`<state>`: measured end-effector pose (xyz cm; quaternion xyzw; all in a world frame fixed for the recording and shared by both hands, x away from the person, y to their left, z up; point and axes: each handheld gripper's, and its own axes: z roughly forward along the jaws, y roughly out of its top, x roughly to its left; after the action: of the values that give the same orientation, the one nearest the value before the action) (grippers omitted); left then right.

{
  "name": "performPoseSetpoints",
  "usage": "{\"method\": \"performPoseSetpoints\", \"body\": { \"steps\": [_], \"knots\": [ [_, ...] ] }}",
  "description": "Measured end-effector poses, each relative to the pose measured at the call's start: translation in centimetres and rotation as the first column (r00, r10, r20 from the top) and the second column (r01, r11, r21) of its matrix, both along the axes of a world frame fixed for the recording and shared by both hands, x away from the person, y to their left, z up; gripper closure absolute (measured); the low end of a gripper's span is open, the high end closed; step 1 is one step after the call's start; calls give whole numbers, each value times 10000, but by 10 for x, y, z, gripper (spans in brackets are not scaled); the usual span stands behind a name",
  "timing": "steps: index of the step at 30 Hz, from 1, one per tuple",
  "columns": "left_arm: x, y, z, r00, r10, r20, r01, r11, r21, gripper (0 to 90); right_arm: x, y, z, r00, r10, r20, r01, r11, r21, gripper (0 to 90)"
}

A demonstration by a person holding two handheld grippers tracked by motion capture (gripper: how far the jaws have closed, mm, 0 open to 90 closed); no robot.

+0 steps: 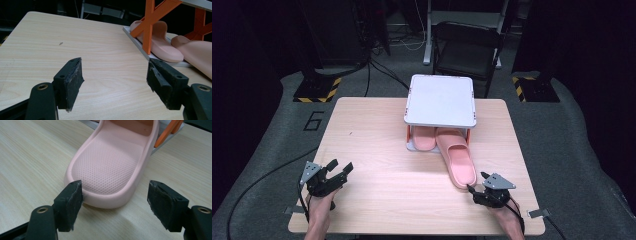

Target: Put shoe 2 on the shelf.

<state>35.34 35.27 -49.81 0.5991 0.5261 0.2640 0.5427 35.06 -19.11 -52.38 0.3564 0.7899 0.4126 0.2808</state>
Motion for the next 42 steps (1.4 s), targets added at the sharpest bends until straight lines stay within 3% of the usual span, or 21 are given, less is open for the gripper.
{"method": "performPoseSetpoints", "body": {
  "steps": [5,8,14,22,23,25,30,32,35,37,38,42],
  "knots": [
    [0,0,0,10000,50,47,-49,10000,-45,288,4,8,5,9991,51,425,-37,9995,-317,282],
    [0,1,0,10000,50,51,-50,10000,-53,288,9,12,8,9980,-144,622,156,9997,-182,282],
    [0,2,0,10000,92,19,-92,9999,-120,288,16,19,9,9988,-197,449,187,9996,224,285],
    [-1,1,1,10000,69,27,-68,9998,-175,288,3,15,4,9971,697,308,-687,9972,-305,281],
    [0,1,1,10000,77,50,-76,9998,-176,288,2,16,1,9982,548,258,-540,9981,-283,282],
    [0,1,1,10000,86,28,-85,9998,-178,288,4,15,-1,9982,544,264,-519,9949,-864,284],
    [0,2,0,9999,111,37,-110,9997,-226,288,12,22,0,9988,273,409,-228,9942,-1055,278],
    [0,3,0,9999,112,66,-110,9996,-250,288,17,25,3,9981,139,600,-80,9953,-969,278],
    [0,3,1,9997,177,147,-173,9995,-246,288,26,30,6,9986,-69,530,102,9980,-616,272],
    [-1,4,1,9999,160,49,-159,9995,-258,288,31,35,7,9981,-63,613,108,9972,-734,275],
    [-1,4,1,9999,121,9,-120,9996,-256,288,33,39,7,9976,-223,659,257,9983,-520,276],
    [-1,6,1,9997,206,96,-203,9993,-328,288,48,50,10,9968,-472,638,500,9978,-430,276]
  ]
}}
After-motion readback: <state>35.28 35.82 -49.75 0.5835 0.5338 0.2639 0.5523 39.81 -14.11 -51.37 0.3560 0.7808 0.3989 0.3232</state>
